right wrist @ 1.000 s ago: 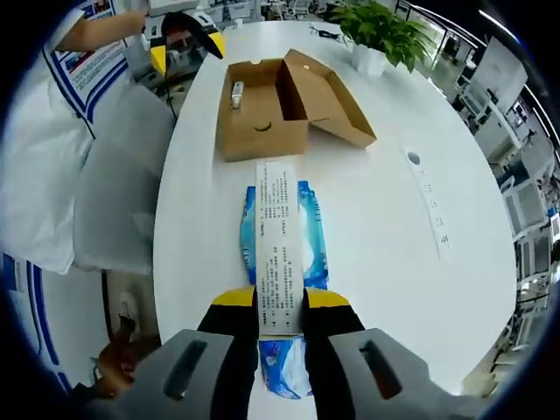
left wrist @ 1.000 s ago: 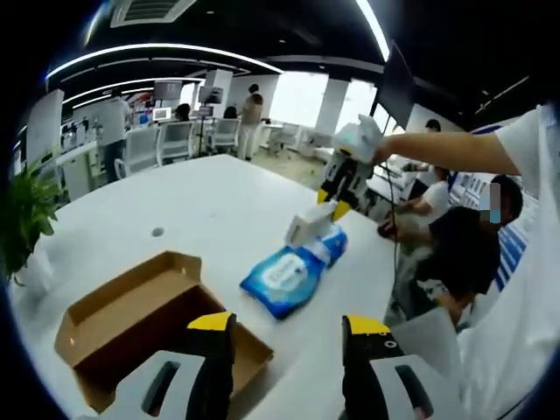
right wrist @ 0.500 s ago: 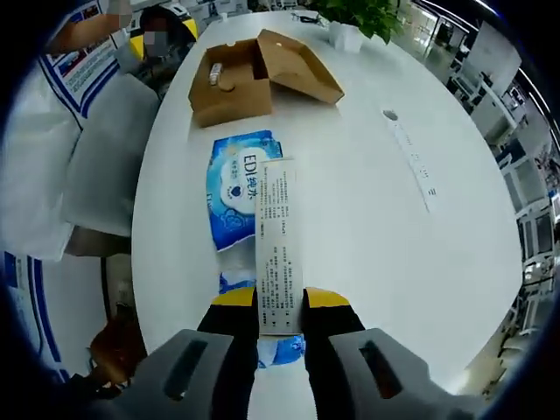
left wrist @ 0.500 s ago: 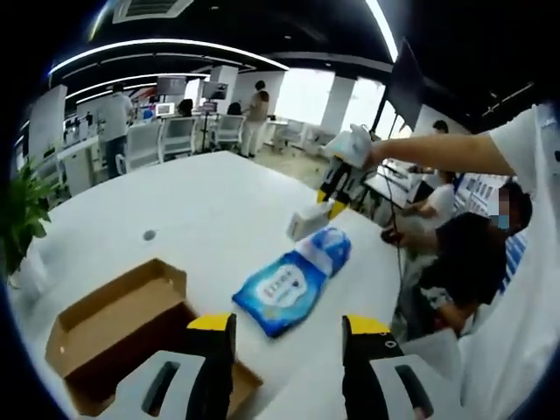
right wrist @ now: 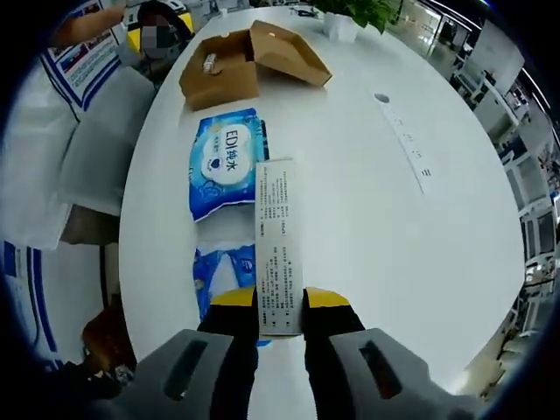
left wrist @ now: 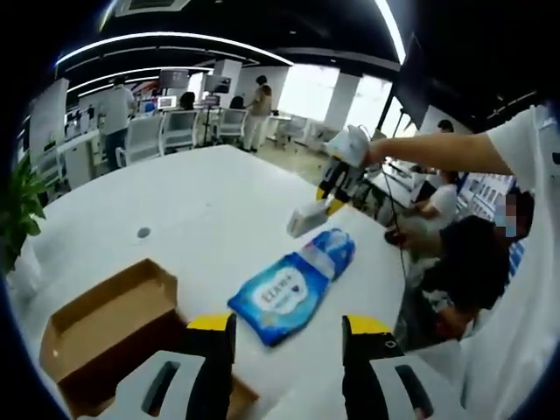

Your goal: Operate the shoe box by opening the lid, removing the specified soft item, and placing it in the target area until the item is outside and the box remains undamaged.

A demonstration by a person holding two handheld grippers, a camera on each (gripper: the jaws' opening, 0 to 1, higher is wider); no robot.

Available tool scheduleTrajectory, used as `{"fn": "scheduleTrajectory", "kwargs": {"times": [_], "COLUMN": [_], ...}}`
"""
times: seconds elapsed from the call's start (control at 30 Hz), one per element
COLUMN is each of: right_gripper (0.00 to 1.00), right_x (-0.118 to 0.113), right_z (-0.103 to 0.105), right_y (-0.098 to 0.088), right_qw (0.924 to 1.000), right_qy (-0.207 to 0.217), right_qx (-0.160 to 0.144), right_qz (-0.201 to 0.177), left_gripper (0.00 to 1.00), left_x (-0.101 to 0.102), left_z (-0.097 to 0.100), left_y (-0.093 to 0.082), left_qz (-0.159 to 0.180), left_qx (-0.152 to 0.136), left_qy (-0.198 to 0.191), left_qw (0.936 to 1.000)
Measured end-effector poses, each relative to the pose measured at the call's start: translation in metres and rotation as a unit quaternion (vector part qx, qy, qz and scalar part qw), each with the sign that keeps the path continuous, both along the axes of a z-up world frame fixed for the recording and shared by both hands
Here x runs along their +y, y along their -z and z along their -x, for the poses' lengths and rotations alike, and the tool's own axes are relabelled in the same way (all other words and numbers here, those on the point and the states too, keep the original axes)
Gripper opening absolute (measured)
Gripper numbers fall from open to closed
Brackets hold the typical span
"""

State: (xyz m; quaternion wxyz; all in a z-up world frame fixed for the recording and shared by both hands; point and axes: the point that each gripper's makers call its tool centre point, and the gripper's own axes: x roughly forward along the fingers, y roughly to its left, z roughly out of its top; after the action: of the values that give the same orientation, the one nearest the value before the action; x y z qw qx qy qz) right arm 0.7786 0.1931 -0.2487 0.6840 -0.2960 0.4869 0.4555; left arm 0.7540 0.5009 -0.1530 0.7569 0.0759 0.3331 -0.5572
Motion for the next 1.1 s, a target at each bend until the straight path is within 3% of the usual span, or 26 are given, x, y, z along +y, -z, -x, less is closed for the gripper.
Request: {"fn": "scheduleTrajectory", "kwargs": {"times": [0.53,1.1], "right_gripper": [0.16,0.16], "right_x": [-0.038,-0.049], "right_z": [-0.003,-0.015], "right_y": [0.038,0.071], "right_qw": [0.9999,1.0], "right_qy": [0.002,-0.006], "right_qx": [0.005,0.002], "right_qz": [0.01,0.003], "left_gripper": [0.49,0.49], "left_x": [-0.012,-0.016], "left_z": [-0.005,-0.002], "left_y": [0.016,0.029], "left_qz": [-0.011,-0.023], "left_qx": [0.017,0.028], "left_qy": [0.003,0.004], "left_qw": [0.9998,0.9993]}}
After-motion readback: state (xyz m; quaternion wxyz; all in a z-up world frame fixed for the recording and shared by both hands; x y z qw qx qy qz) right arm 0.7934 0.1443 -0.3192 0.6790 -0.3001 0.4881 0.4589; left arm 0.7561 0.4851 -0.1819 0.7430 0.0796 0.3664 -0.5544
